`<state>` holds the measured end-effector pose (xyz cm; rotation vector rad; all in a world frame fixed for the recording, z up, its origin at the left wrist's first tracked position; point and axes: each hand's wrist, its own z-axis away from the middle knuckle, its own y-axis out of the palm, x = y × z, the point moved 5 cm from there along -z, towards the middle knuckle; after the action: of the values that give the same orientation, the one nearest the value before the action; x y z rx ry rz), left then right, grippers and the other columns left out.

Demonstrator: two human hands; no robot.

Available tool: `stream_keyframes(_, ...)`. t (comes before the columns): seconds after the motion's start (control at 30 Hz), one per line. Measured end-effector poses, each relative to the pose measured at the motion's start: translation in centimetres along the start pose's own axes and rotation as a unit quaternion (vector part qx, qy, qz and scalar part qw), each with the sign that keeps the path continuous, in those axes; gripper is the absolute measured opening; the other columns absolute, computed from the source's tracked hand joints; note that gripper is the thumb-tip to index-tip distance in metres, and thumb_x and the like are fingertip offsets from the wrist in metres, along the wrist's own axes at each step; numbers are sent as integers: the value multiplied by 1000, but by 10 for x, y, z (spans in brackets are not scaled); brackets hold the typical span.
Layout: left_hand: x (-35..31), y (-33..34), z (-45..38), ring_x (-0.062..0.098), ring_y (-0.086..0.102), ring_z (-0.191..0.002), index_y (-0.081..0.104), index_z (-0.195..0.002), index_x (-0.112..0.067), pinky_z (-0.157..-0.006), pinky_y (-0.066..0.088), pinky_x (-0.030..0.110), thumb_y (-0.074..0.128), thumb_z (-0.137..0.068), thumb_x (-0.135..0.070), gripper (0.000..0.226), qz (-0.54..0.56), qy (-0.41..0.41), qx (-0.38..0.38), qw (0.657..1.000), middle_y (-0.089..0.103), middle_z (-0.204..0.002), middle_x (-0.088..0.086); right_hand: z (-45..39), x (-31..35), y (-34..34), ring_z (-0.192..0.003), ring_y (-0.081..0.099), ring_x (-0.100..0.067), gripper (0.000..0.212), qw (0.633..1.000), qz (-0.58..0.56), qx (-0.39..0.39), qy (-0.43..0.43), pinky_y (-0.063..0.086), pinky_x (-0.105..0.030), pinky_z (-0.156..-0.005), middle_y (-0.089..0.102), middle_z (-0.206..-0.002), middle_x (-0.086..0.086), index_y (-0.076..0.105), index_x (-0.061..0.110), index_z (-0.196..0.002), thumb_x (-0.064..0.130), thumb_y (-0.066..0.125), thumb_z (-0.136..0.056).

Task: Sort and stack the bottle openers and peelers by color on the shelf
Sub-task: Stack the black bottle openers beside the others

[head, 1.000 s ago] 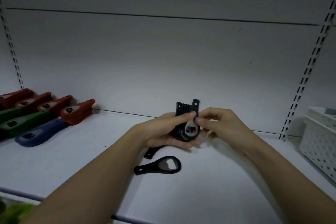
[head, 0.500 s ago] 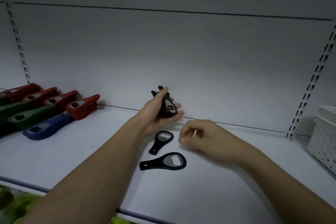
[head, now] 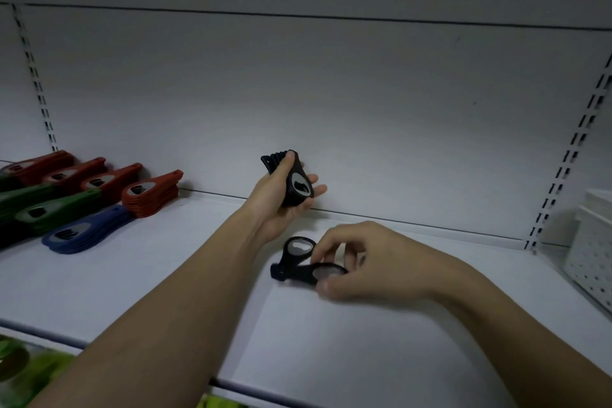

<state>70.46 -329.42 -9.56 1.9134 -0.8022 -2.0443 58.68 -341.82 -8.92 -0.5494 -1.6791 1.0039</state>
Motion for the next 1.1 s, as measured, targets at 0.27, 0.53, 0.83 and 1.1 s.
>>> stream_keyframes(0.27,11,9,6,24,73,-76,59,-106,-8,-59,59,31,59,-98,-26,20,-46,-54,64,995,68,-100,11,-2,-32,-39,-67,67,-23,16,936,-285,-200,51,59,-35,-65,67,-96,-6,72,16,-96,30,71,-88)
stream_keyframes(0.53,35,41,26,36,69,-101,52,-127,4,-86,59,42,54,-100,-28,42,-115,-113,214,963,66,-116,21,-9,-50,-30,-67,70,-31,30,902,-341,-233,125,60,-40,-63,70,-99,-17,66,6,-102,33,69,-90)
stream_keyframes(0.83,25,29,14,29,74,-78,58,-120,-2,-57,58,26,59,-98,-25,31,-59,-85,129,986,71,-108,18,-11,-46,-33,-66,67,-23,11,918,-251,-295,87,60,-37,-60,60,-100,-1,62,15,-103,20,53,-100)
stream_keyframes(1.1,2,5,1,33,66,-93,59,-97,1,-62,62,35,61,-97,-17,17,120,-27,47,991,66,-106,17,-25,-13,30,-133,30,0,36,979,132,-60,-142,26,-24,-113,41,-144,22,52,35,-134,28,48,-98)
